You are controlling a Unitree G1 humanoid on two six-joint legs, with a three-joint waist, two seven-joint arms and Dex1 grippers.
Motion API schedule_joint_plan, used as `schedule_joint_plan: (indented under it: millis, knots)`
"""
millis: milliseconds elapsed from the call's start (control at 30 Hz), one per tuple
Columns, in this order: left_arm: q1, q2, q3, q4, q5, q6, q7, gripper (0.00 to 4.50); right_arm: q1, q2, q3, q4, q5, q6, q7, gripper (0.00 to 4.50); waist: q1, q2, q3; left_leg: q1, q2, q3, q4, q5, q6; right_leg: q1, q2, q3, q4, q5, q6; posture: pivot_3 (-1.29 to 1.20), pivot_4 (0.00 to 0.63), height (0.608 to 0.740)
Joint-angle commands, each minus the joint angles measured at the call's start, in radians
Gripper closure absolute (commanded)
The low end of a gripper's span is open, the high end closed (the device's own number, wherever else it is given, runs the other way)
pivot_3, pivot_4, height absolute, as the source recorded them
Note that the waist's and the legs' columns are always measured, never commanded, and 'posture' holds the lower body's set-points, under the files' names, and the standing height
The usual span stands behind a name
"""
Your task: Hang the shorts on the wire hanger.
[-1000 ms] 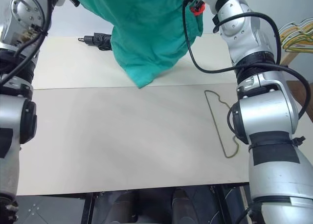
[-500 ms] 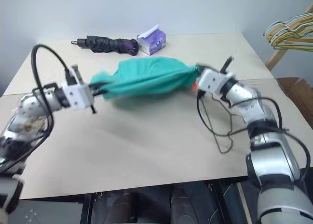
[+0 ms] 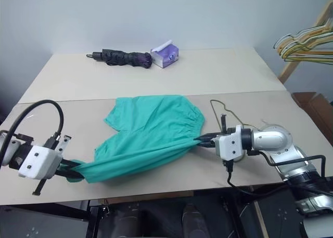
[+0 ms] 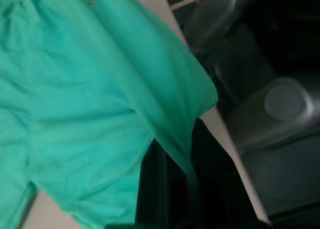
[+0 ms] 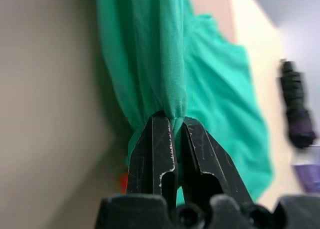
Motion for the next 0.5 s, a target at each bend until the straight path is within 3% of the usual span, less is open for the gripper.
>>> schedule_joint_plan:
  millis: [33,167,300,400,500]
  knots:
    - [-0.006,-0.009,0.054,0.014,0.005,0.031,-0.043,4.49,0.010,-0.099,-0.086,-0.064,0.110,0.207,0.099,4.50,0.010,0.000,0.000,-0.003,0.000,0.000,0.000,-0.001,0.001,-0.003,0.000,0.000,0.001,0.000,0.001,0.03,0.126,0.740]
    - [-0.089,-0.039,0.024,0.068,0.016,0.058,-0.065,4.49,-0.038,-0.169,-0.103,-0.171,0.273,0.502,0.197,4.50,0.016,0.000,0.000,-0.013,0.001,-0.001,0.002,-0.002,0.004,-0.013,0.002,-0.001,0.005,0.003,0.008,0.03,0.121,0.740]
    - [-0.375,-0.137,-0.112,0.253,0.100,0.080,-0.111,4.49,-0.232,-0.132,-0.064,-0.137,0.336,0.741,0.297,4.50,0.016,0.001,-0.001,-0.013,0.001,-0.001,0.005,-0.002,0.004,-0.013,0.003,-0.001,0.005,0.000,0.003,0.03,0.106,0.740]
    - [-0.657,-0.270,-0.219,0.484,0.227,0.042,-0.137,4.49,-0.415,-0.028,-0.002,0.030,0.245,0.768,0.352,4.50,0.017,0.001,-0.003,-0.013,0.001,-0.003,0.009,-0.002,0.004,-0.011,0.005,-0.001,0.004,0.004,0.002,0.04,0.086,0.740]
    - [-0.956,-0.397,-0.310,0.790,0.458,-0.058,-0.005,4.49,-0.619,0.118,0.058,0.353,-0.009,0.575,0.208,4.50,0.016,-0.005,-0.010,-0.014,0.001,-0.004,0.012,-0.002,0.005,-0.009,0.005,-0.002,0.004,0.010,0.010,0.04,0.066,0.740]
